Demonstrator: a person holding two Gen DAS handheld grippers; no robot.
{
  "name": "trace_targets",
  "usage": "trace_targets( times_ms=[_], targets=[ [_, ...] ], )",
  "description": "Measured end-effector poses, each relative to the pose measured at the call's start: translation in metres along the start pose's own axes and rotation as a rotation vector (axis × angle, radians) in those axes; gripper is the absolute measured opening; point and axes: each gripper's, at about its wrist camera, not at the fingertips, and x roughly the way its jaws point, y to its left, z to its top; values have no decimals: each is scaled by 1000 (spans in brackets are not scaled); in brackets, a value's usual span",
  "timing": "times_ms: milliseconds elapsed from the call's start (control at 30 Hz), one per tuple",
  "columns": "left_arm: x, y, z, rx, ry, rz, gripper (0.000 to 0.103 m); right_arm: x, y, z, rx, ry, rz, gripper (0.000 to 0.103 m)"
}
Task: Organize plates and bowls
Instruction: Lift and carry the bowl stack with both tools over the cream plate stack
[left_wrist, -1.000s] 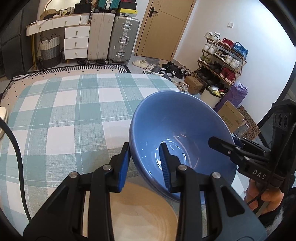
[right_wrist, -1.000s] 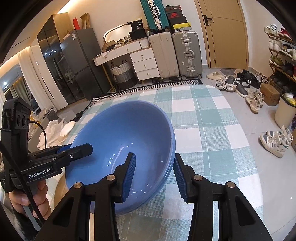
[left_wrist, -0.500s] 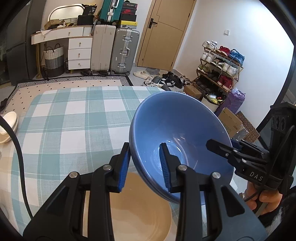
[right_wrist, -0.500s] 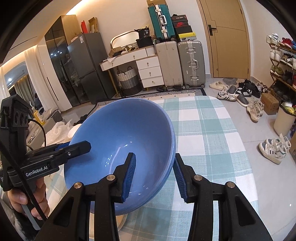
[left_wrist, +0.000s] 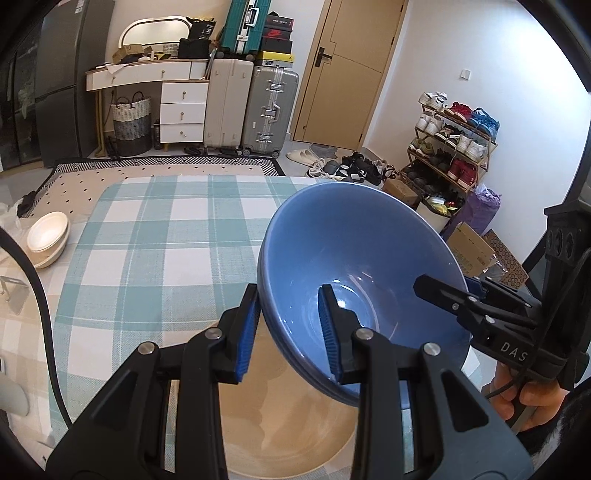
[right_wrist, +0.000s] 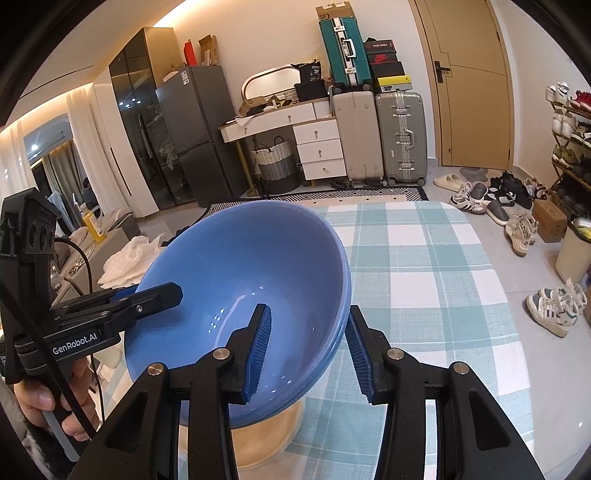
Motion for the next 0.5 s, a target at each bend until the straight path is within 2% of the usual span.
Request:
trace_targets(
  times_ms=[300, 500],
  targets=[
    [-25, 26, -28, -41, -2, 42, 29, 15, 28, -16, -34, 22, 34, 43],
    [-17, 37, -41, -49, 24, 73, 29, 26, 38, -31, -30, 36, 51, 43]
  ],
)
